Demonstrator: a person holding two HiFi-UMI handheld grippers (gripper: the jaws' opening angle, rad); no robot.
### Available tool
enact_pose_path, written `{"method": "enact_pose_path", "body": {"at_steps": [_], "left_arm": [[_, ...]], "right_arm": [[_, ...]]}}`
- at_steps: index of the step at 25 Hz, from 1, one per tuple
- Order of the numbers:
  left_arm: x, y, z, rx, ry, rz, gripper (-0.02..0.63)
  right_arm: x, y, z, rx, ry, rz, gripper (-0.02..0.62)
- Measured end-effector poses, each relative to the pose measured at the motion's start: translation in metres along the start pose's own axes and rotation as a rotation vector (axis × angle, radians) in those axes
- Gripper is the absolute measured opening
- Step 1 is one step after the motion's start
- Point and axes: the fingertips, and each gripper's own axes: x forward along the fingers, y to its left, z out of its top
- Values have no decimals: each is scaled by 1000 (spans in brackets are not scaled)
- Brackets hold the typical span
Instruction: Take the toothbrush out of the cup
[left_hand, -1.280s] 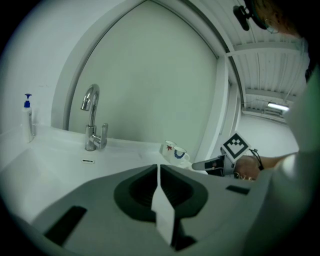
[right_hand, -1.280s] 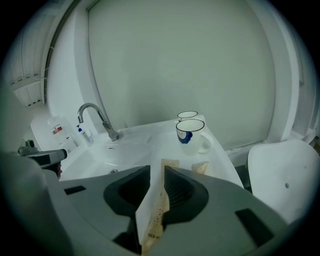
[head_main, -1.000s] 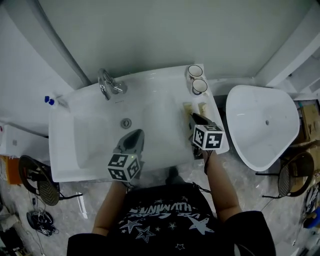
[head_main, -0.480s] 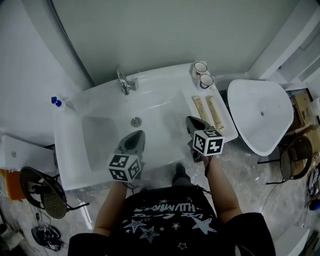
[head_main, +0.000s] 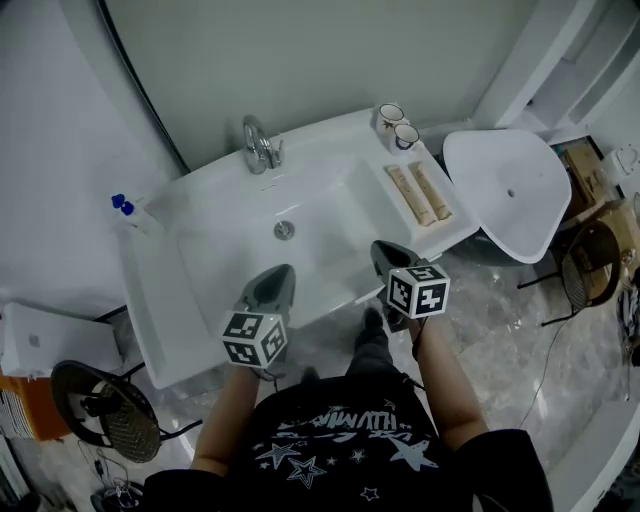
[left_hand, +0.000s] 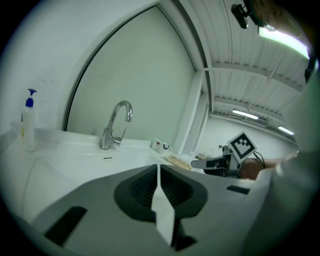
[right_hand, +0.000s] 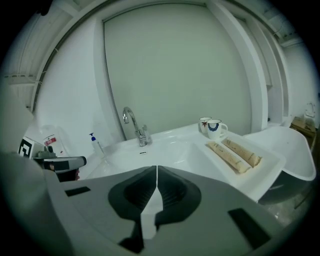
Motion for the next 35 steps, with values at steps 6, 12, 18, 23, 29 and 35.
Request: {"method": "enact_pose_path", "body": {"at_steps": [6, 12, 18, 23, 29, 35], "left_arm": [[-32, -2, -8, 3, 18, -52, 29], [-38, -6, -7, -12, 16, -72, 29], [-34, -20, -4, 10, 24, -91, 29], [-37, -43, -8, 21, 23, -99, 29], [-56, -81, -18, 43, 14, -95, 29], [-89, -119, -29, 66, -5, -87, 29]], "right_arm": [[-32, 42, -20, 3, 3, -18, 18], [-38, 45, -25, -9, 16, -41, 18], [-39, 45, -22, 12, -12, -36, 18], [-55, 47, -31, 27, -24, -12, 17], [-92, 53, -48, 24, -36, 15, 15], [-132, 68, -57, 14, -75, 48, 15]]}}
